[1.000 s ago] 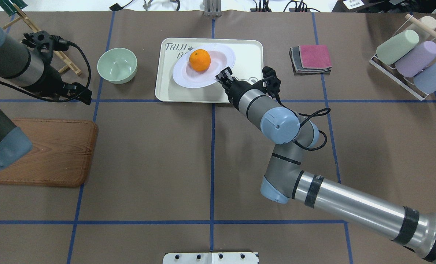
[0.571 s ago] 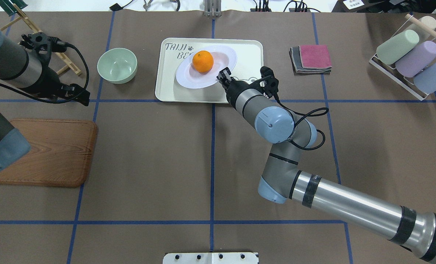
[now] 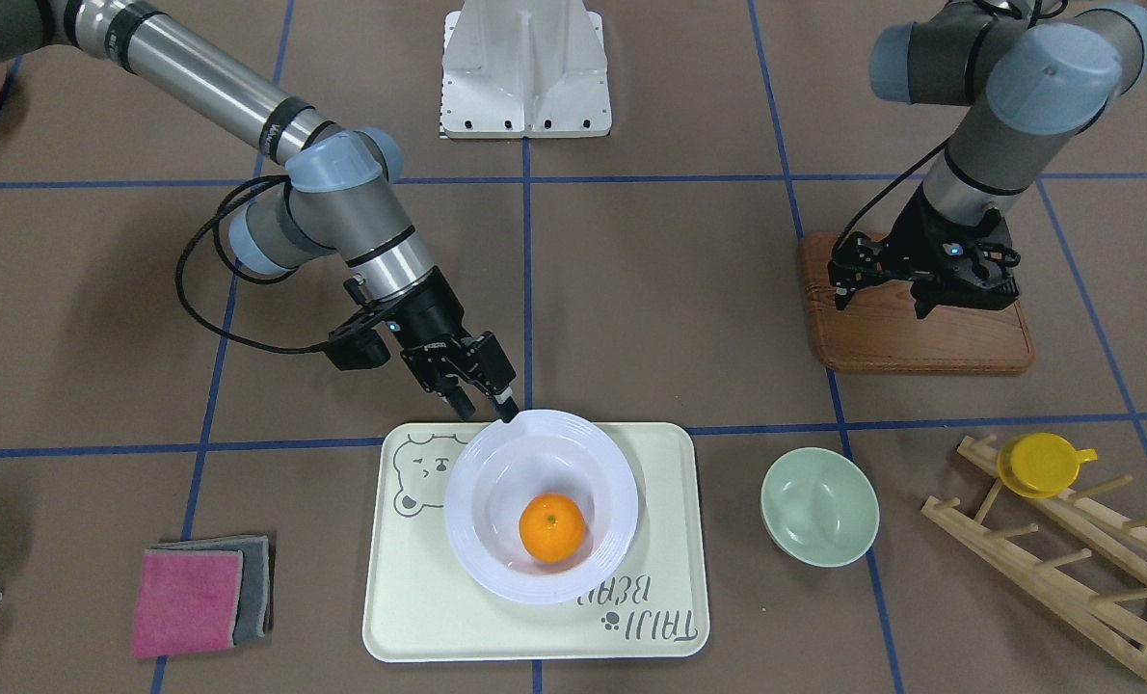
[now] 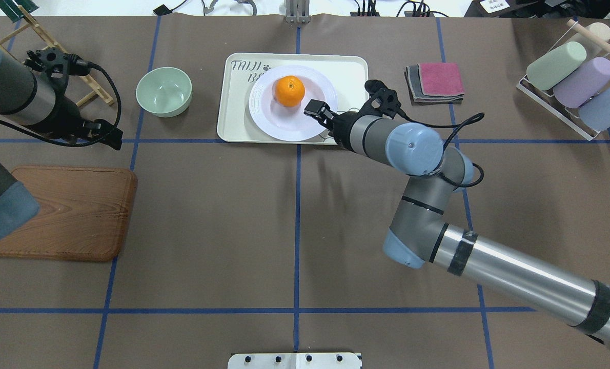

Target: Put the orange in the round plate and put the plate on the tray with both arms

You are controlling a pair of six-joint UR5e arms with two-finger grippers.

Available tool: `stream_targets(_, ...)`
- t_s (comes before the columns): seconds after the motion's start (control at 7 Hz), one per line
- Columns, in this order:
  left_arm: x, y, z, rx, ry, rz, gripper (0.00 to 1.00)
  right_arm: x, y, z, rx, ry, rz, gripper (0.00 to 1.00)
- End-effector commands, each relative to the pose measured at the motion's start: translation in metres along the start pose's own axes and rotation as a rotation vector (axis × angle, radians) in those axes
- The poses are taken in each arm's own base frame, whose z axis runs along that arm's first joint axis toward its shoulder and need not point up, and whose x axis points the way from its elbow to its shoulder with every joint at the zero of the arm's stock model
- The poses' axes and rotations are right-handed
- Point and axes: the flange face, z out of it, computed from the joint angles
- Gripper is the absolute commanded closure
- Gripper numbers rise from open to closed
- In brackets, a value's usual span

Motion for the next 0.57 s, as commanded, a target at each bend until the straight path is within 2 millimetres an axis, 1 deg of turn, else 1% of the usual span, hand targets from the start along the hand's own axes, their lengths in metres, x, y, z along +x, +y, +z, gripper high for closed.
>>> stream_targets(0.0, -0.01, -0.006, -0.005, 0.005, -0.007, 0.032, 0.03, -0.007, -0.067, -0.098, -0.2, 0.133, -0.242, 0.0)
stream_targets(0.14, -0.057, -0.002, -0.007, -0.003, -0.05, 0.083, 0.03, 0.015, -0.096, -0.124, -0.224, 0.219, -0.398, 0.0)
stream_targets(0.29, -0.107, -0.003, -0.019, 0.003, -0.093, 0.147, 0.03, 0.031, -0.126, -0.14, -0.226, 0.272, -0.57, 0.0)
stream_targets(0.43, -0.159, 0.003, -0.031, -0.001, -0.134, 0.21, 0.03, 0.047, -0.151, -0.146, -0.331, 0.334, -0.637, 0.0)
